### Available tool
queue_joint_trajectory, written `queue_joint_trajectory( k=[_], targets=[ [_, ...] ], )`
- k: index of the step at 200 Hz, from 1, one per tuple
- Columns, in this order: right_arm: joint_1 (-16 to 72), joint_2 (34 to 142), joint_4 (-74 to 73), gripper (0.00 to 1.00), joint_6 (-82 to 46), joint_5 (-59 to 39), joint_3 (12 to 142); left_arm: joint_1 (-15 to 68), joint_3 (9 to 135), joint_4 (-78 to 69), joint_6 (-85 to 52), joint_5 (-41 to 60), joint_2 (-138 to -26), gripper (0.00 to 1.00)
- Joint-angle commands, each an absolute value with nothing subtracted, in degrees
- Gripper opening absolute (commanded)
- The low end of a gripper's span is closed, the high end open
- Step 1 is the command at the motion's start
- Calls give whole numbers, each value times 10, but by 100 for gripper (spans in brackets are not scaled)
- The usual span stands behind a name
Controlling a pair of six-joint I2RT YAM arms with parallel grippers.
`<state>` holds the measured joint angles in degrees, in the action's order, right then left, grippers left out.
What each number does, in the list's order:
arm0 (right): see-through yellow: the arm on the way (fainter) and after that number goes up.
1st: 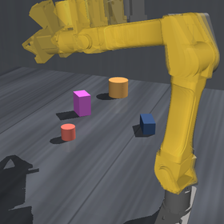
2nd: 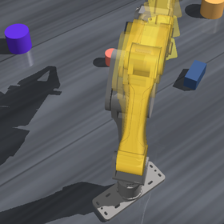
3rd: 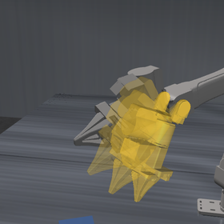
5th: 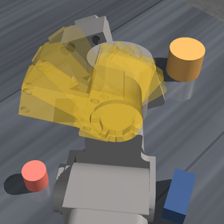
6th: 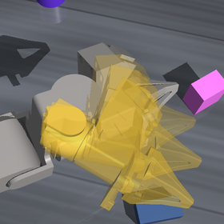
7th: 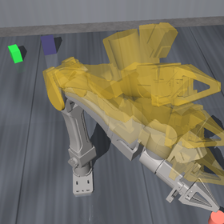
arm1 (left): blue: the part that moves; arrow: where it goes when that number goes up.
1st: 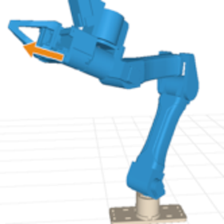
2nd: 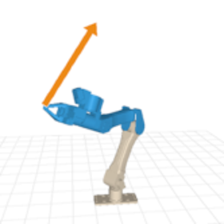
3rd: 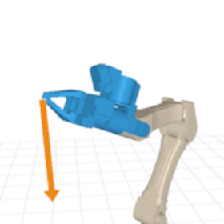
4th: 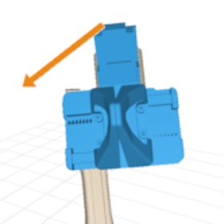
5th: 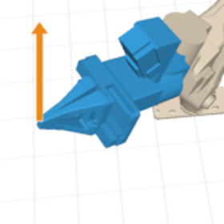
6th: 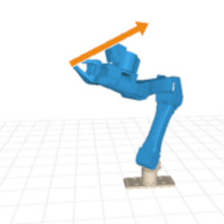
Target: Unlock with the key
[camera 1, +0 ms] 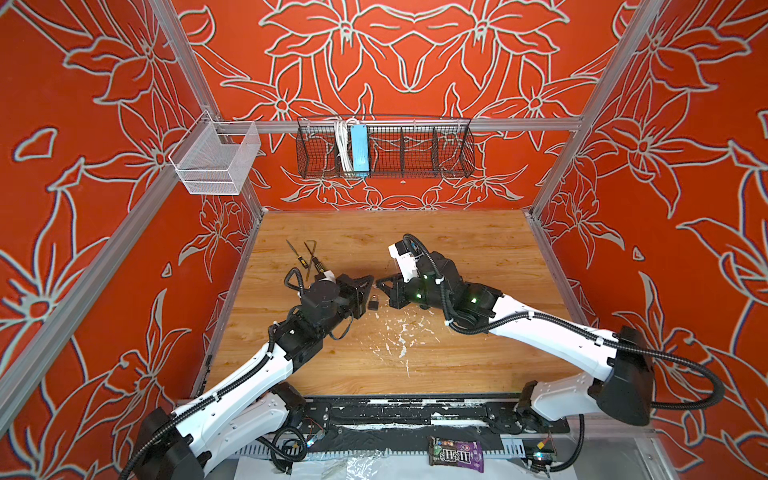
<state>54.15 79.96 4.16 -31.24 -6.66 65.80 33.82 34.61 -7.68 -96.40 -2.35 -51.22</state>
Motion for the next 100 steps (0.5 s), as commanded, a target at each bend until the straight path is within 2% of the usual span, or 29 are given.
queue_joint_trajectory(
  k=[1,21,45,64,86,100],
  targets=[
    [545,773,49,9,-300,-44,656,341,360,-66,-938,-32,-508,0],
    [544,752,71,29,-299,-32,647,340,356,-79,-889,-36,-502,0],
    [535,719,103,45,-307,-55,633,333,360,-79,-786,-28,-494,0],
    [508,699,122,50,-334,-124,622,324,357,-96,-707,-9,-490,0],
    [459,686,76,51,-389,-264,598,320,360,-135,-625,28,-500,0],
    [434,680,40,51,-426,-320,586,317,361,-182,-592,62,-515,0]
  ],
)
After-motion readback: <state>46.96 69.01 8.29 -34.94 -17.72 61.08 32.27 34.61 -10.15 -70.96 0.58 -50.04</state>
